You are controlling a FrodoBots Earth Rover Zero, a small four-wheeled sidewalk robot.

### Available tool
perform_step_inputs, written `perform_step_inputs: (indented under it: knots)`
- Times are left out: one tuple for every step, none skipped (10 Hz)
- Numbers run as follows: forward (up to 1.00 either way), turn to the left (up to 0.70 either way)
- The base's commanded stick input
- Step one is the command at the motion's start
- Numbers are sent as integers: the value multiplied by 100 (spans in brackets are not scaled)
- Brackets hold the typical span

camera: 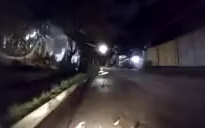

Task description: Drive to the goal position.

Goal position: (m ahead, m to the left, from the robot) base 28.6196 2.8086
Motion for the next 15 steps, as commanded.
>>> perform_step_inputs:
  knots:
    - [50, 0]
    - [50, 0]
    - [50, 0]
    - [50, -26]
    - [50, -50]
    - [50, -50]
    - [50, -50]
    - [50, -50]
    - [50, -50]
    - [50, -50]
    - [50, -50]
    - [50, -50]
    - [50, -50]
    - [50, -50]
    - [50, -50]
